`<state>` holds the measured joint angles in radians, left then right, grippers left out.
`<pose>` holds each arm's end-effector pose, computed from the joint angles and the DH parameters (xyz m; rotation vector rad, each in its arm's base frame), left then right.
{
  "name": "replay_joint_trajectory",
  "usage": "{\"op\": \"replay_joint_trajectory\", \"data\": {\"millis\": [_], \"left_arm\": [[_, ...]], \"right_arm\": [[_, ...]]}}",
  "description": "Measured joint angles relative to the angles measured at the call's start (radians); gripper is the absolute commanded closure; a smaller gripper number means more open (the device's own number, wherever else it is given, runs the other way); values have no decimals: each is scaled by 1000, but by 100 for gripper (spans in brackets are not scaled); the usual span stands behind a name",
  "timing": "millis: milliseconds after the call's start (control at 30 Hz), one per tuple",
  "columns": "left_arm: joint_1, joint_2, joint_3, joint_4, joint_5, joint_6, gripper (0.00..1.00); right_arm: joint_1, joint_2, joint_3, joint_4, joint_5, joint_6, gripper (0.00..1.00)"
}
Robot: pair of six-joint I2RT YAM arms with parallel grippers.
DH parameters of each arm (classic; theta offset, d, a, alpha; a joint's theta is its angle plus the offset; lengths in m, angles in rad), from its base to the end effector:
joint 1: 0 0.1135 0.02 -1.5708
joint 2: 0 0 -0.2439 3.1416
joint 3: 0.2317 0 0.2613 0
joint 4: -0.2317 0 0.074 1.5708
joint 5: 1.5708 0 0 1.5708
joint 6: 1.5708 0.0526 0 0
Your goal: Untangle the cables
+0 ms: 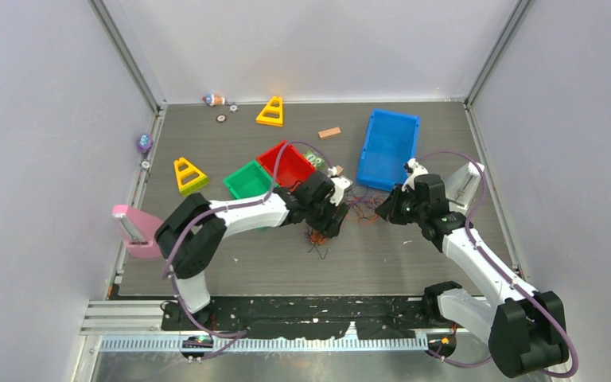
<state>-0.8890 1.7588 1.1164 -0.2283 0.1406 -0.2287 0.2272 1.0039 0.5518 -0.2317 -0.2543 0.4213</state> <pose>0.2378 -0.3047 0.1524 0.8868 2.3860 -0.6445 0.2317 0.0671 0.1832 0.0839 2.3048 0.6274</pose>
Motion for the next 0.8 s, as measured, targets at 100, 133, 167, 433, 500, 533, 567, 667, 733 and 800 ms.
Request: {"op": "replay_joint_trajectory", "data": {"millis": [100,133,167,433,500,533,567,667,733,800], "left_arm": [[-1,62,23,-11,2,-20,80],[-1,77,29,-13,2,-30,97],[-1,87,30,-13,2,-33,100],[76,-80,-182,134,103,-114,100],[140,-166,-268,195,171,-155,100],[177,-211,-307,227,203,-174,100],[209,-250,-338,253,229,-192,100],[294,-357,-422,317,281,-235,100],[338,-428,-480,355,307,-263,100],[385,-506,-556,404,353,-310,100]], "right_arm": [[0,0,0,0,0,1,94],[0,0,0,0,0,1,94],[0,0,0,0,1,3,95],[0,0,0,-48,172,48,95],[0,0,0,-78,248,65,95],[-1,1,0,-92,277,74,95],[-3,3,0,-106,312,86,95],[-21,8,0,-151,394,122,95],[-45,8,0,-169,426,146,95],[-74,2,-3,-181,427,183,95]]}}
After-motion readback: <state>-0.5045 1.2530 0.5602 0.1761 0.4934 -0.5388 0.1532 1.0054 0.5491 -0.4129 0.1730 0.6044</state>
